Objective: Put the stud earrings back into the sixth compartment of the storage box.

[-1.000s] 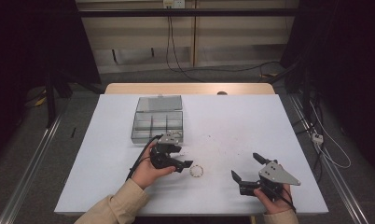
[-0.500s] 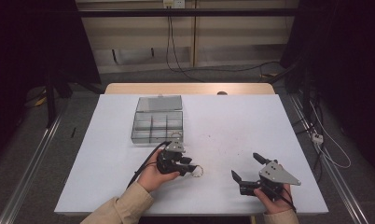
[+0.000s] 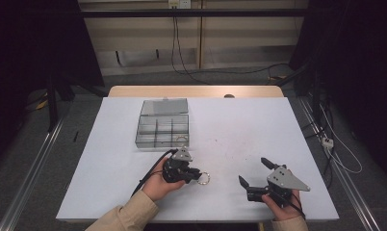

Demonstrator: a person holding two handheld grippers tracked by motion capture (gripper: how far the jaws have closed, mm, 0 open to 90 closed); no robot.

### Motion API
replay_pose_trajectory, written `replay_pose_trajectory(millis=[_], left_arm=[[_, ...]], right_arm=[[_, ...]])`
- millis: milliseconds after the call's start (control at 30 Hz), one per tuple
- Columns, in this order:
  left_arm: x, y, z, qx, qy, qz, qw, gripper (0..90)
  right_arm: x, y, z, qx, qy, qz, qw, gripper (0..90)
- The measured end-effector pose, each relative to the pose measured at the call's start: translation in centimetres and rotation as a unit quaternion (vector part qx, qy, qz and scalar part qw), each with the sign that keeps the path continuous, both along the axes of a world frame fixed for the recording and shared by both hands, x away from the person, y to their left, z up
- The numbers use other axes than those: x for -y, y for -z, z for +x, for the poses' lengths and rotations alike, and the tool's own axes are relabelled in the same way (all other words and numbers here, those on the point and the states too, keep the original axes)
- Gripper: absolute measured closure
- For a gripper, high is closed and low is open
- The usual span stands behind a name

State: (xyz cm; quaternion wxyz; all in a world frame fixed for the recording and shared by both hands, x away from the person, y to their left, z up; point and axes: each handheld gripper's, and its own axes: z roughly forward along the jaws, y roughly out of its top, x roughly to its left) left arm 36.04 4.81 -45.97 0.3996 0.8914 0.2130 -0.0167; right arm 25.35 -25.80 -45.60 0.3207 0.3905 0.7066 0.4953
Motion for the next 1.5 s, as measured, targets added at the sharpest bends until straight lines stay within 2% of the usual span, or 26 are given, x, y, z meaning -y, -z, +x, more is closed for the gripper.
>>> replay_pose_trajectory(millis=[33, 67, 133, 467, 800, 1200, 1500], left_arm=[[0.0, 0.0, 0.0, 0.001, 0.001, 0.002, 1.0000, 81.3], [0.0, -0.1, -0.1, 0.012, -0.004, 0.012, 0.9998, 86.7], [0.0, -0.1, 0.0, 0.018, -0.008, 0.016, 0.9997, 86.9], [-0.8, -0.1, 1.8, 0.016, -0.040, 0.010, 0.9990, 87.0], [-0.9, -0.4, 1.9, 0.016, -0.042, -0.002, 0.9990, 87.1], [-1.2, -2.1, 2.5, 0.007, -0.043, -0.021, 0.9988, 87.1], [-1.6, -3.4, 3.1, 0.009, -0.050, -0.023, 0.9984, 87.1]], right_arm=[[0.0, 0.0, 0.0, 0.000, 0.000, 0.000, 1.0000, 3.4], [0.0, 0.0, 0.0, 0.000, -0.001, 0.000, 1.0000, 3.4], [0.0, 0.0, 0.0, 0.000, 0.000, 0.000, 1.0000, 3.4], [0.0, 0.0, 0.1, 0.000, -0.001, -0.001, 1.0000, 3.4], [0.0, 0.0, 0.0, 0.001, -0.001, -0.001, 1.0000, 3.4], [0.0, 0.0, 0.0, 0.000, 0.000, 0.000, 1.0000, 3.4], [0.1, 0.0, 0.0, 0.000, -0.001, 0.001, 1.0000, 3.4]])
